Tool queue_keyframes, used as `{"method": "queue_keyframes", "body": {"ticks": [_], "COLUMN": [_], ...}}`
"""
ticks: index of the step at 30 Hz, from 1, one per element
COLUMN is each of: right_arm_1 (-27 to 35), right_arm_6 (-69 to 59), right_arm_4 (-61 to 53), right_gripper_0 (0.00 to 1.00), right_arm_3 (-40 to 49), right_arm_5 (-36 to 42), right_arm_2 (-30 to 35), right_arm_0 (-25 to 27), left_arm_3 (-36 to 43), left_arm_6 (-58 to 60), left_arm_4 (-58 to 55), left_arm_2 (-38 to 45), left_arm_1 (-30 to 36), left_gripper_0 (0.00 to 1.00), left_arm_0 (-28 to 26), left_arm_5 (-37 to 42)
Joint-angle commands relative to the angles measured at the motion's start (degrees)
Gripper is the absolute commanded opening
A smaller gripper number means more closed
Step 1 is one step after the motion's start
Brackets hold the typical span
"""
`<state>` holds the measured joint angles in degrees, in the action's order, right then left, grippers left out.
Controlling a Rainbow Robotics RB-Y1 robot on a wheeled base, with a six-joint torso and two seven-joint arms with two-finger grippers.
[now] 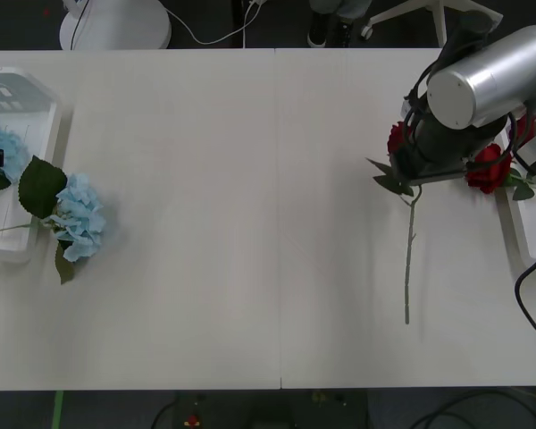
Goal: Put the red flowers into the right box and the blue flowers into the left box
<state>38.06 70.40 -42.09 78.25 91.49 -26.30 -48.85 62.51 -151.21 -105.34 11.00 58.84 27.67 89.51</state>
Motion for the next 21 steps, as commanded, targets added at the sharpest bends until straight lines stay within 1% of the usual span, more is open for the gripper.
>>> {"method": "queue_keyframes", "body": {"ticks": [1, 3, 5, 7, 9, 11, 15, 19, 21], "right_arm_1": [5.45, 6.32, 7.47, 8.26, 8.87, 9.14, 9.22, 9.22, 9.14], "right_arm_6": [13.01, 17.14, 23.20, 26.54, 30.32, 36.38, 43.59, 46.23, 46.40], "right_arm_4": [3.68, 6.49, 9.74, 11.94, 14.58, 19.59, 26.71, 30.93, 32.68], "right_gripper_0": [0.00, 0.00, 0.00, 0.00, 0.00, 0.00, 0.00, 0.00, 0.00], "right_arm_3": [-3.46, -5.48, -8.65, -11.02, -14.53, -19.98, -29.04, -35.72, -39.14], "right_arm_5": [0.71, 0.10, -2.19, -4.03, -5.79, -8.69, -16.87, -24.25, -28.73], "right_arm_2": [2.83, 3.80, 4.68, 4.68, 4.68, 4.68, 4.59, 3.97, 1.86], "right_arm_0": [-8.45, -10.21, -12.23, -13.37, -14.87, -16.98, -19.35, -19.61, -19.61], "left_arm_3": [5.08, 6.84, 8.59, 9.03, 9.12, 9.03, 9.03, 9.12, 9.03], "left_arm_6": [-3.79, -3.79, -3.79, -3.79, -3.79, -3.79, -3.79, -3.79, -3.79], "left_arm_4": [-0.83, -0.83, -0.91, -1.27, -2.06, -3.11, -4.17, -4.34, -4.43], "left_arm_2": [-3.79, -5.37, -8.09, -10.03, -12.31, -15.21, -18.38, -20.75, -22.42], "left_arm_1": [2.86, 2.86, 2.86, 2.86, 2.86, 2.86, 2.77, 2.86, 2.77], "left_gripper_0": [1.00, 1.00, 1.00, 1.00, 1.00, 1.00, 1.00, 1.00, 1.00], "left_arm_0": [3.18, 3.71, 4.85, 5.82, 7.31, 9.42, 12.14, 14.17, 15.40], "left_arm_5": [-3.11, -4.78, -6.98, -7.95, -8.74, -9.27, -9.35, -9.35, -9.35]}}
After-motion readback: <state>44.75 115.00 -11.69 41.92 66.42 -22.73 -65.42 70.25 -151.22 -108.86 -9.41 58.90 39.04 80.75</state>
